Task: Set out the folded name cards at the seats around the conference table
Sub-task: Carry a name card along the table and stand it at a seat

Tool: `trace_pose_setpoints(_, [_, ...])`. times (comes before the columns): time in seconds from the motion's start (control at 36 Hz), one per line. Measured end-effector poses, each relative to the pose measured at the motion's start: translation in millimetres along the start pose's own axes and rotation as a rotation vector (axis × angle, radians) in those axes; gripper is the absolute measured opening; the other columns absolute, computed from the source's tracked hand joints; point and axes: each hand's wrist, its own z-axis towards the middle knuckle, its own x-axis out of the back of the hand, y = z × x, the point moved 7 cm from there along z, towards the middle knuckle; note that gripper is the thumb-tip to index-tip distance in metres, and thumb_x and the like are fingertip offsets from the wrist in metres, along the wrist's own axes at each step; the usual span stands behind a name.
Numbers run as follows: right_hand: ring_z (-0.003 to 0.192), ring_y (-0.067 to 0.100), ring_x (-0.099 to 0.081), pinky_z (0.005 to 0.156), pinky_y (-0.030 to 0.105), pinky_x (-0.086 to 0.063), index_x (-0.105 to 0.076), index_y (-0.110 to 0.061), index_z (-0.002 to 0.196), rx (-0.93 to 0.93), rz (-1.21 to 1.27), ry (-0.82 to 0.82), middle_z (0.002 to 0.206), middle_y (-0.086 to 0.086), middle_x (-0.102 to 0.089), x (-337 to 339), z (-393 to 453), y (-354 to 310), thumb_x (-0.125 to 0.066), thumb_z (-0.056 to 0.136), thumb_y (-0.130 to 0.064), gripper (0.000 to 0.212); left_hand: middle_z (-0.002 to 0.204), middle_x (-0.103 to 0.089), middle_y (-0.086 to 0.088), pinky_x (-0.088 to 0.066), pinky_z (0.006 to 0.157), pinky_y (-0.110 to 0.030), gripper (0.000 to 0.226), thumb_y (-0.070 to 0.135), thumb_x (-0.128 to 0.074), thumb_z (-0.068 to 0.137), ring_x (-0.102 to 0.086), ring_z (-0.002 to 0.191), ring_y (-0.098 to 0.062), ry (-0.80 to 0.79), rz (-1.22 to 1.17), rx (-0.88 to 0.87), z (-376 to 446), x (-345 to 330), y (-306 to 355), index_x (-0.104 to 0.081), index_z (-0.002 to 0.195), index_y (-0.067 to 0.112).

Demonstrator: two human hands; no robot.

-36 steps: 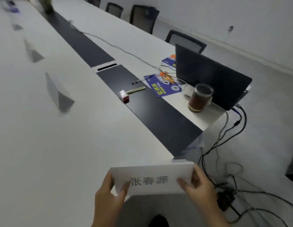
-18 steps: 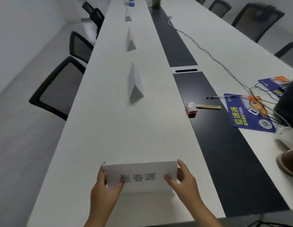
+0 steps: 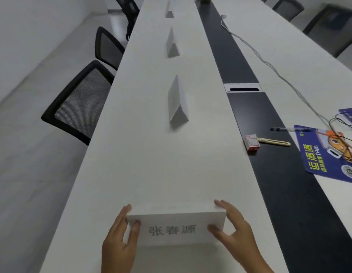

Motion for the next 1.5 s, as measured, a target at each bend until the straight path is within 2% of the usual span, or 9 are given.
trace_pose_setpoints(0.06, [0.107,-0.028,-0.035,0.087,0.000,-0.029,-0.037,-0.075,0.097,0.003,0.033,0.010,0.116,-0.036,-0.041,2.9,2.0,0.5,-0.059,0.038,-0.081,0.063,0.117,-0.061,0.015,-0.029,0.076,0.011,0.034,0.055,-0.043,0.069,-0.051,0.103,-0.004,0.059,-0.014,0.024,-2.5,1.2,5.5,-0.058,0.099,0.051])
trace_pose_setpoints(0.33, [0.104,-0.014,-0.052,0.088,0.003,-0.040,-0.055,-0.061,0.096,0.057,0.275,0.030,0.102,-0.047,-0.055,53.0,17.5,-18.2,-0.067,0.044,-0.067,0.053,0.113,-0.065,-0.011,-0.035,0.076,0.004,0.051,0.056,-0.036,0.079,-0.056,0.100,-0.012,0.314,-0.097,-0.014,-25.9,-15.3,71.6,-0.054,0.115,0.024])
trace_pose_setpoints(0.47, [0.099,-0.006,-0.059,0.078,0.013,-0.051,-0.064,-0.049,0.094,0.015,0.469,0.135,0.098,-0.039,-0.062,112.9,33.0,1.3,-0.064,0.041,-0.077,0.060,0.109,-0.062,0.005,-0.037,0.072,0.005,0.046,0.053,-0.040,0.075,-0.050,0.086,0.024,0.283,-0.170,-0.052,-31.3,-67.0,118.7,-0.051,0.117,0.034])
trace_pose_setpoints(0.61, [0.095,-0.010,-0.058,0.064,0.012,-0.054,-0.054,-0.040,0.107,0.002,0.460,0.221,0.096,-0.041,-0.061,180.1,34.6,24.4,-0.061,0.045,-0.078,0.073,0.115,-0.057,0.016,-0.036,0.078,0.005,0.050,0.046,-0.042,0.075,-0.054,0.097,0.002,0.183,-0.207,-0.069,-36.3,-131.1,164.8,-0.044,0.123,0.036])
trace_pose_setpoints(0.72, [0.087,-0.007,-0.060,0.056,0.008,-0.051,-0.045,-0.037,0.117,-0.070,0.379,0.291,0.095,-0.027,-0.055,221.1,48.9,62.6,-0.056,0.078,-0.031,0.041,0.117,-0.047,0.008,-0.029,0.074,0.011,0.048,0.010,-0.051,0.087,-0.045,0.104,-0.007,0.033,-0.135,-0.024,-30.2,-196.5,181.2,-0.036,0.131,0.021])
trace_pose_setpoints(0.81, [0.082,0.004,-0.057,0.054,0.007,-0.050,-0.037,-0.033,0.122,-0.115,0.287,0.256,0.096,-0.022,-0.049,233.7,68.1,88.2,-0.051,0.085,-0.015,0.043,0.119,-0.052,-0.001,-0.046,0.082,-0.012,0.050,0.012,-0.047,0.089,-0.052,0.098,-0.012,-0.119,-0.073,0.055,-20.8,-241.0,181.0,-0.029,0.134,0.020])
trace_pose_setpoints(1.06, [0.108,0.017,-0.052,0.082,0.032,-0.052,-0.031,-0.027,0.135,-0.167,0.236,0.132,0.123,0.004,-0.050,224.7,127.7,130.0,-0.053,0.086,-0.010,0.056,0.121,-0.052,-0.014,-0.055,0.077,-0.031,0.047,0.008,-0.048,0.089,-0.051,0.092,-0.014,-0.086,-0.024,0.157,23.1,-291.2,170.9,-0.029,0.132,0.013])
trace_pose_setpoints(1.33, [0.119,0.006,-0.031,0.100,0.028,-0.032,-0.012,-0.025,0.140,-0.150,0.173,0.052,0.128,-0.015,-0.031,211.4,152.8,145.7,-0.057,0.083,-0.008,0.075,0.131,-0.049,-0.009,-0.050,0.089,-0.045,0.064,0.008,-0.059,0.083,-0.053,0.108,-0.024,-0.082,-0.022,0.224,45.6,-298.8,150.0,-0.026,0.136,0.020])
trace_pose_setpoints(1.5, [0.104,0.026,-0.054,0.086,0.033,-0.042,-0.057,-0.008,0.115,-0.217,0.017,0.222,0.101,0.004,-0.057,216.4,140.3,175.3,-0.063,0.079,-0.006,0.037,0.125,-0.057,-0.013,-0.042,0.094,-0.035,0.040,0.003,-0.053,0.085,-0.054,0.102,-0.022,-0.065,-0.035,0.299,25.5,-300.8,124.8,-0.048,0.124,0.007])
